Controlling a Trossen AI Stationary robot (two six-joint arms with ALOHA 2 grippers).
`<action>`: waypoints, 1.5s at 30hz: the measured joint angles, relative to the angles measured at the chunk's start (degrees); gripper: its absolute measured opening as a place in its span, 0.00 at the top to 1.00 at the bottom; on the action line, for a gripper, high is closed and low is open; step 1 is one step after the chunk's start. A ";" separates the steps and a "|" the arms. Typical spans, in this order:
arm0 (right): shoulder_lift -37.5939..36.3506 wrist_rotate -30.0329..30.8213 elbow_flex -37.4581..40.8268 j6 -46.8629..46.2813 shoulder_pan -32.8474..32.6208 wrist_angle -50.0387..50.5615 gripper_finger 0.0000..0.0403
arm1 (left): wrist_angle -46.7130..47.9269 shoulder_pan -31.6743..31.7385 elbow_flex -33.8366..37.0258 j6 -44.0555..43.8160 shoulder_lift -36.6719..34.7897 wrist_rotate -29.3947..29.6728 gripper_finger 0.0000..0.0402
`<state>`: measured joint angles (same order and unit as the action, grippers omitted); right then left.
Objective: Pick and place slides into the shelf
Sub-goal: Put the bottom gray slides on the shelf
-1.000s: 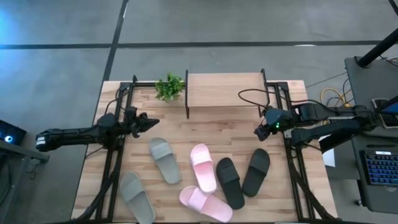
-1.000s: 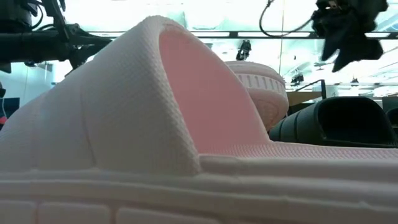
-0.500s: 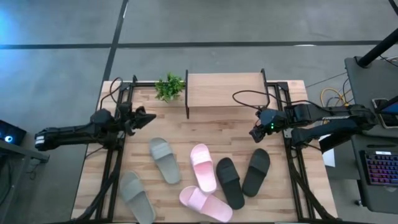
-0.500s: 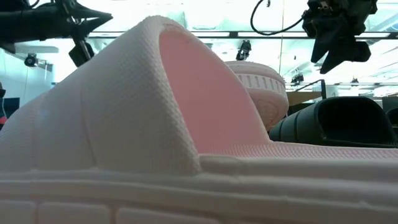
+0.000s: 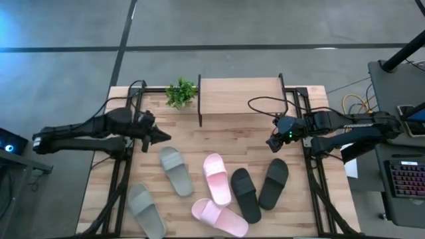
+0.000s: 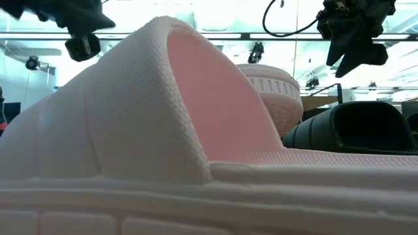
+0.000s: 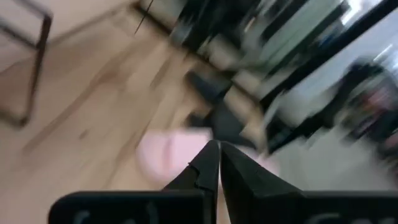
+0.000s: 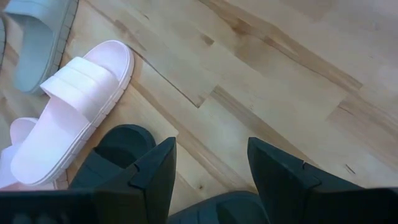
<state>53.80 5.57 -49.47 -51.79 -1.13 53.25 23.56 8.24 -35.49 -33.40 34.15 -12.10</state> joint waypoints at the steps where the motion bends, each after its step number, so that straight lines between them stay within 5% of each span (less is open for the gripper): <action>1: 0.00 -0.01 0.00 0.00 0.00 -0.02 0.52 | 4.46 -0.49 -2.33 1.94 1.66 1.09 1.00; 11: 0.00 0.30 0.00 0.00 0.02 -0.02 0.52 | 31.62 -12.46 -20.45 6.18 18.31 9.28 1.00; 20: 1.02 0.47 0.04 1.30 0.02 -0.04 0.52 | 48.38 -36.70 -26.11 -18.10 28.31 14.47 1.00; 30: 3.47 0.49 0.04 4.05 0.02 -0.17 0.52 | 49.50 -58.08 -36.18 -41.46 46.60 15.59 1.00; 39: 7.65 0.65 0.04 9.60 0.02 -1.21 0.52 | 61.25 -65.81 -56.40 -45.80 70.10 15.45 1.00; 45: 11.14 0.68 0.04 12.87 0.02 -3.28 0.52 | 66.36 -68.51 -66.54 -56.14 78.55 17.27 1.00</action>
<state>64.94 6.25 -49.43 -38.92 -1.10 49.97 89.91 -60.28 -102.03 -89.54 112.71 5.17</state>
